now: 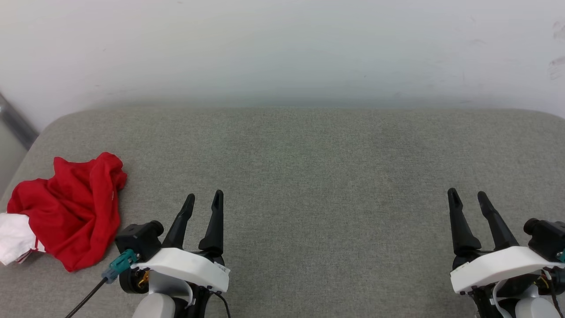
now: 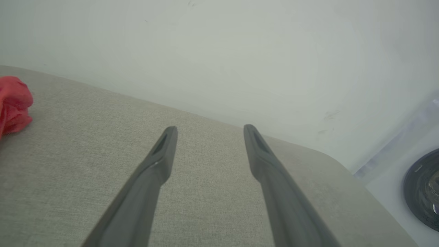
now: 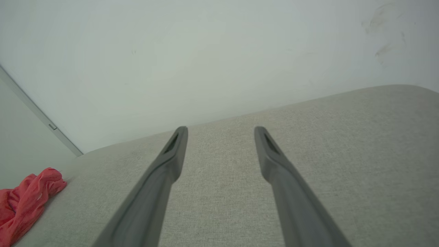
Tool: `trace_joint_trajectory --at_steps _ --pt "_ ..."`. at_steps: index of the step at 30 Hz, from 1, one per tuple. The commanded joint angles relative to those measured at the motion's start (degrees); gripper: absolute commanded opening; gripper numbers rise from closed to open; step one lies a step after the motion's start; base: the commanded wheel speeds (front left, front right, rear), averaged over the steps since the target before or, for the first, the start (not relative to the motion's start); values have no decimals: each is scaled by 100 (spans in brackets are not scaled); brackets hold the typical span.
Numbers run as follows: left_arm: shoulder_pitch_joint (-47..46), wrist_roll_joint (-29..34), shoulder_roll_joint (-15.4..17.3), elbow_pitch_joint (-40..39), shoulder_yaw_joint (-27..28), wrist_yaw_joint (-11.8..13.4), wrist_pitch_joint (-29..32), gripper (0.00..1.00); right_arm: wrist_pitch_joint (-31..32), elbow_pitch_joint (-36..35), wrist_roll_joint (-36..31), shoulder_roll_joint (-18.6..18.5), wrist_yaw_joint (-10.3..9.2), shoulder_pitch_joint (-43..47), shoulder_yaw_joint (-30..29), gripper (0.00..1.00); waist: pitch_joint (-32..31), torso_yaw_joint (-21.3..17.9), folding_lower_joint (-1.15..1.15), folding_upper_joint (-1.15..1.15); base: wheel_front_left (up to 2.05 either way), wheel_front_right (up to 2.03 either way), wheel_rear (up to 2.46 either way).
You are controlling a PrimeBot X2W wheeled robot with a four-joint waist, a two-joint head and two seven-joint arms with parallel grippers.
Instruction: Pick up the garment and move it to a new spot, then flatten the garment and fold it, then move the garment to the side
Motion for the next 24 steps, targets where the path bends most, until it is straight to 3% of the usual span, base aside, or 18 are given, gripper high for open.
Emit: trace_joint_trajectory --at_steps 1,24 --pt "-111 200 15 -7 -37 8 -60 100 22 -74 -171 6 0 -14 -14 100 -1 2 0 0 0 0 0" --pt "-165 1233 18 119 -159 118 -325 100 -46 -177 -1153 8 0 59 -23 100 -3 64 0 0 0 0 0"
